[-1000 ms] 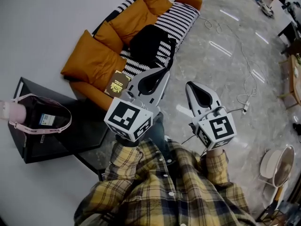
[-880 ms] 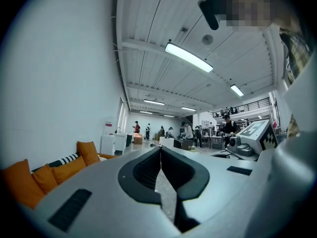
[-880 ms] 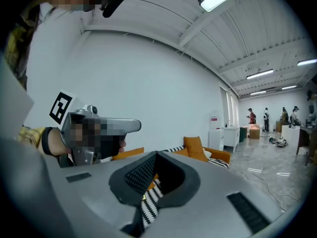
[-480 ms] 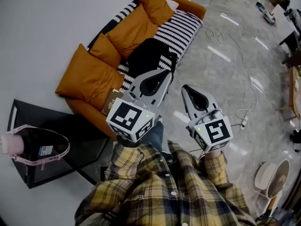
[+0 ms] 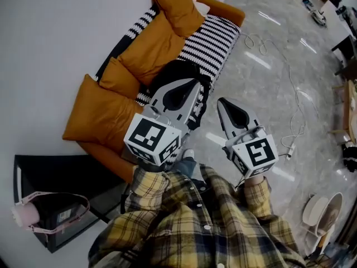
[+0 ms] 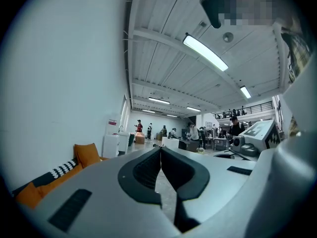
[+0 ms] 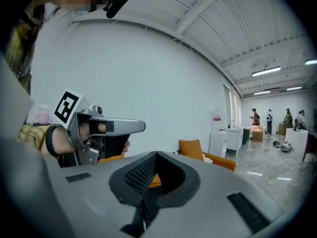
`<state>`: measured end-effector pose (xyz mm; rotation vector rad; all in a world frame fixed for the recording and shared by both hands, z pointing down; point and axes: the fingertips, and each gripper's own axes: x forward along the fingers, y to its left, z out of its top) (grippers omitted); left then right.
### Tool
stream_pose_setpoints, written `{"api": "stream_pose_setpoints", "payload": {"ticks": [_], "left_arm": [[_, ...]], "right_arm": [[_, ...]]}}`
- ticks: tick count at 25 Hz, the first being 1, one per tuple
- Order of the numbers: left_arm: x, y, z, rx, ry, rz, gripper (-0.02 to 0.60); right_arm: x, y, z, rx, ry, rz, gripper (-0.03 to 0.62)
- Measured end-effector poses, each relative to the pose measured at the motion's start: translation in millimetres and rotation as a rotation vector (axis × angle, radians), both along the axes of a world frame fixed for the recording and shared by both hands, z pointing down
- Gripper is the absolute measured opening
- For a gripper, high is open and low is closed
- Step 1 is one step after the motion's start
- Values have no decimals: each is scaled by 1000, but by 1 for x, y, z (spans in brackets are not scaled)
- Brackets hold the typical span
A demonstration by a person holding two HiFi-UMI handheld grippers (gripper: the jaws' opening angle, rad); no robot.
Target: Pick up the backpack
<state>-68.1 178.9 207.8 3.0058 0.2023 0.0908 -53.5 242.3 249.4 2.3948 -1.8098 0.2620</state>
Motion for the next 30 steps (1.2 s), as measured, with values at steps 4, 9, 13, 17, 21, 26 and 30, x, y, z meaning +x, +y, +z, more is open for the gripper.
{"api": "stream_pose_setpoints", "payload": {"ticks": [4, 9, 13, 17, 21, 26, 30], "left_arm": [[20, -25, 3, 2, -2, 3, 20], [31, -47, 16, -25, -19, -5, 20], [38, -57, 23, -36, -31, -17, 20], [43, -69, 25, -35, -31, -47, 20], [54, -85, 26, -16, -23, -78, 20], [78, -120, 36, 15, -56, -183, 20], [104, -160, 41, 4, -71, -299, 20]], "right_arm": [[22, -22, 1, -4, 4, 16, 15], [39, -39, 8, -22, -1, 27, 15], [50, -48, 12, -30, -5, 18, 15], [62, -60, 16, -35, -9, -3, 15], [80, -83, 18, -26, 3, -42, 15], [111, -129, 31, -30, -12, -164, 15], [141, -178, 34, -39, -22, -286, 15]]}}
